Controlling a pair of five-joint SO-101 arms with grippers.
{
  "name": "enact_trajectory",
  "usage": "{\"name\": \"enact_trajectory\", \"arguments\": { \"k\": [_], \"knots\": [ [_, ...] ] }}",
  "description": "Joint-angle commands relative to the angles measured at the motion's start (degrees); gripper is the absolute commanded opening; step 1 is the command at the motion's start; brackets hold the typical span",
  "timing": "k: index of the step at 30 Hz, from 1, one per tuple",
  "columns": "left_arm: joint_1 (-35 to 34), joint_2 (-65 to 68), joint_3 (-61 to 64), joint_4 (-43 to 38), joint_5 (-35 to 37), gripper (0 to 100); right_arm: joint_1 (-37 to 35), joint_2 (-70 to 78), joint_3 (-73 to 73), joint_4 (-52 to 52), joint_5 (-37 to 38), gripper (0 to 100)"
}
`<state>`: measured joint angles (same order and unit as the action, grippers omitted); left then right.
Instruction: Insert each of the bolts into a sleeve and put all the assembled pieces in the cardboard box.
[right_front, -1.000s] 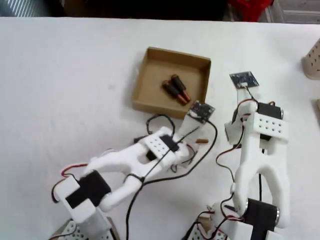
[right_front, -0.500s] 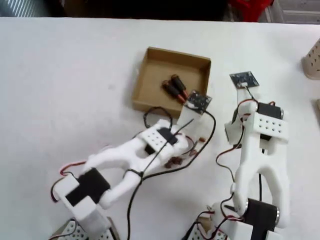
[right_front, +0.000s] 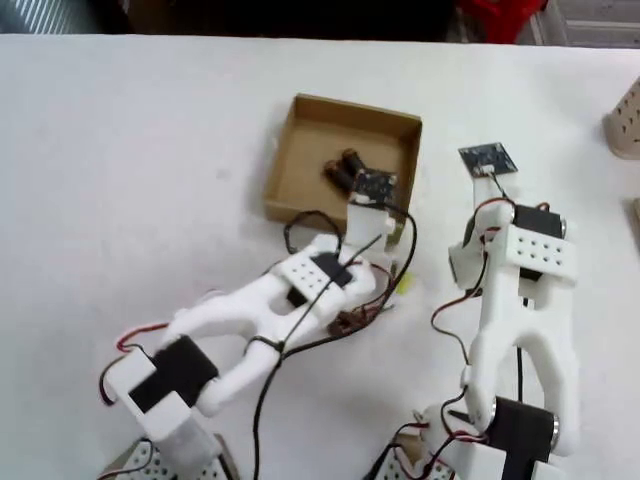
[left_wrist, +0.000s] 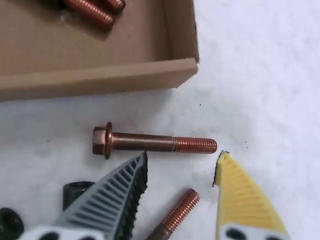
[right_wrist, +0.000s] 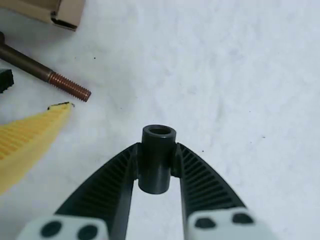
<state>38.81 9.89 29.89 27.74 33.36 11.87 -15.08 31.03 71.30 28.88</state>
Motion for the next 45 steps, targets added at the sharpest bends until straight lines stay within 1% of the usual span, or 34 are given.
{"name": "enact_trajectory", "arguments": {
  "k": [1, 4, 8, 11, 13, 17, 22, 25, 27, 29, 31, 35, 41, 45],
  "knots": [
    [-2.1, 2.5, -6.0, -0.6, 0.8, 21, -2.1, -2.5, -0.3, -0.7, 0.0, 1.7],
    [-3.6, 7.3, -10.4, 2.1, 2.3, 21, -2.8, -2.5, -0.3, -0.7, 0.0, 1.7],
    [-3.9, 10.8, -17.1, 11.3, 4.5, 21, -2.8, -2.5, -0.3, -0.7, 0.0, 1.7],
    [-3.5, 11.3, -19.1, 15.3, 4.6, 21, -2.8, -2.5, -0.3, -1.3, 0.1, 1.7],
    [-3.2, 10.7, -19.1, 16.4, 5.4, 21, -2.6, -2.5, -0.3, -1.5, 0.1, 1.7],
    [-2.9, 7.2, -16.4, 16.6, 6.4, 21, -2.6, -2.5, -0.3, -1.8, 0.1, 1.7],
    [-2.9, -4.0, -10.7, 16.2, 6.3, 21, -2.9, -2.5, 1.6, -4.0, 0.1, 1.7],
    [-2.9, -6.9, -5.3, 10.1, 6.2, 21, -4.1, -2.5, 3.3, -5.6, 0.1, 1.7],
    [-3.2, -5.2, -2.7, 4.6, 6.5, 21, -4.7, -2.8, 4.0, -5.9, 0.1, 1.7],
    [-3.3, -2.1, -3.5, 3.0, 6.7, 21, -4.8, -2.9, 4.0, -5.8, 0.1, 1.7],
    [-3.3, 1.7, -6.7, 4.3, 6.9, 21, -4.7, -2.9, 4.0, -5.8, 0.1, 1.7],
    [-3.8, 8.7, -14.5, 9.9, 9.3, 21, -4.7, -2.9, 4.0, -5.8, 0.1, 1.7],
    [-4.8, 16.3, -23.8, 16.6, 12.0, 22, -5.0, -3.0, 4.0, -5.8, 0.1, 1.7],
    [-5.8, 19.3, -27.5, 18.1, 12.3, 22, -5.0, -3.0, 4.0, -5.8, 0.1, 1.7]
  ]
}}
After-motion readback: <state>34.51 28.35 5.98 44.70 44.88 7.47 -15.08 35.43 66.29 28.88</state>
